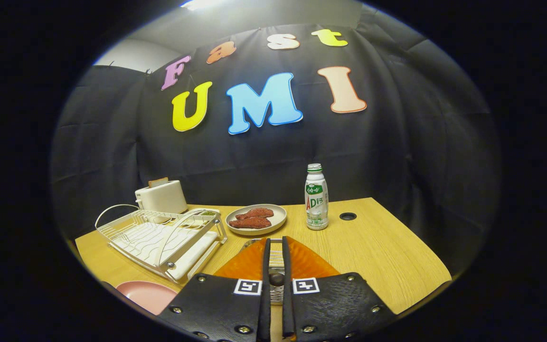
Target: Take the plate from the dish rack, then take the spoon from the basket and place it into the plate.
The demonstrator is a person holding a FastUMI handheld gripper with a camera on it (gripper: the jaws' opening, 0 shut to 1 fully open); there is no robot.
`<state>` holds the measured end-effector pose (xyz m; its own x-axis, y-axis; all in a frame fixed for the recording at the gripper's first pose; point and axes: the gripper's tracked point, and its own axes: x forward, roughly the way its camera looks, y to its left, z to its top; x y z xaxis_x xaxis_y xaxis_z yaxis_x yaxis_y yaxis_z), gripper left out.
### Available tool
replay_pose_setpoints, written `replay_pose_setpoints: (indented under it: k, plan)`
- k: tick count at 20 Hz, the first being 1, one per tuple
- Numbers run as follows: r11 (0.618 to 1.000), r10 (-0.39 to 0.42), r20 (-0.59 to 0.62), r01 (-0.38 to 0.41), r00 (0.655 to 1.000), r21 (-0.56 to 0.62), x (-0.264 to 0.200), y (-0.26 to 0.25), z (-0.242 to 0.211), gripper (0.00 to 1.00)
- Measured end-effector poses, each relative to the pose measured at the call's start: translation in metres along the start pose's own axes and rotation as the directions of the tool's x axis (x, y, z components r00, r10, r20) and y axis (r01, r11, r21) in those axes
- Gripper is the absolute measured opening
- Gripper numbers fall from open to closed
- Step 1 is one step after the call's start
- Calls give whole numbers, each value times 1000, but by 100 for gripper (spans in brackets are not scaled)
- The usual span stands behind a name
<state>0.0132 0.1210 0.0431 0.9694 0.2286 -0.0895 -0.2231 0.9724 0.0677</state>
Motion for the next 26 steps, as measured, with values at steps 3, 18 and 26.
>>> replay_pose_setpoints:
  k: [3,18,26]
  plan:
    - [1000,-24,-27,24,999,-2,1,-2,11,4]
    - [992,2,-59,-9,998,-125,7,24,85,4]
    - [991,-3,-19,0,1000,-130,-22,52,141,4]
